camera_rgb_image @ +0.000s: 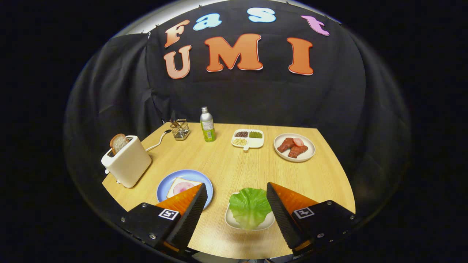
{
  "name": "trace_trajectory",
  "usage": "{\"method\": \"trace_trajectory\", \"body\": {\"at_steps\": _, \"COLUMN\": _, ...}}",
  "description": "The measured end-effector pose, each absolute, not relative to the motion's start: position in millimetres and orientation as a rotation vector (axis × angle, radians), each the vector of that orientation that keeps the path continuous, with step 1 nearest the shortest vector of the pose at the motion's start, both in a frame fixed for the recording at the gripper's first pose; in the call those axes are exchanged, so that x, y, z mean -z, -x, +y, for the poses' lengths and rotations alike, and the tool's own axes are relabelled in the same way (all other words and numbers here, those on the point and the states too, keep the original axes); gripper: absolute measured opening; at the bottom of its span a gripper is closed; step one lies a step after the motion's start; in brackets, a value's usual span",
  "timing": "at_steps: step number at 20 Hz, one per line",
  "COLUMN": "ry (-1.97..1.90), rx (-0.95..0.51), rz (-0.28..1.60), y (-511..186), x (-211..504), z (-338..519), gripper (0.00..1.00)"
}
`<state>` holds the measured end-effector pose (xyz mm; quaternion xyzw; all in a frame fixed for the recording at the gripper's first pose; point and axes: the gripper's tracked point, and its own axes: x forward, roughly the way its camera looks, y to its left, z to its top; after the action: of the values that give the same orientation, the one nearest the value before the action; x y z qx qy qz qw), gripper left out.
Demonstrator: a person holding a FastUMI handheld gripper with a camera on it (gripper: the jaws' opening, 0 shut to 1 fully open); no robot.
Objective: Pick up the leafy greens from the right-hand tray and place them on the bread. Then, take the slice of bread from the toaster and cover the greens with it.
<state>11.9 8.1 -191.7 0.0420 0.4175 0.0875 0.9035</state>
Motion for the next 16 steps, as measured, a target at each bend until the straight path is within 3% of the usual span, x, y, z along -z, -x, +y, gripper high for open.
{"method": "trace_trajectory", "body": {"at_steps": 11, "ry": -0.046, "rx": -0.243, "rz": 1.222, "y": 11, "x": 286, "z": 9, "gripper": 0.97}}
{"method": "trace_trajectory", "body": {"at_steps": 16, "ry": -0.021, "rx": -0.206, "rz": 1.359, "y": 18, "x": 326, "z": 1, "gripper": 0.96}}
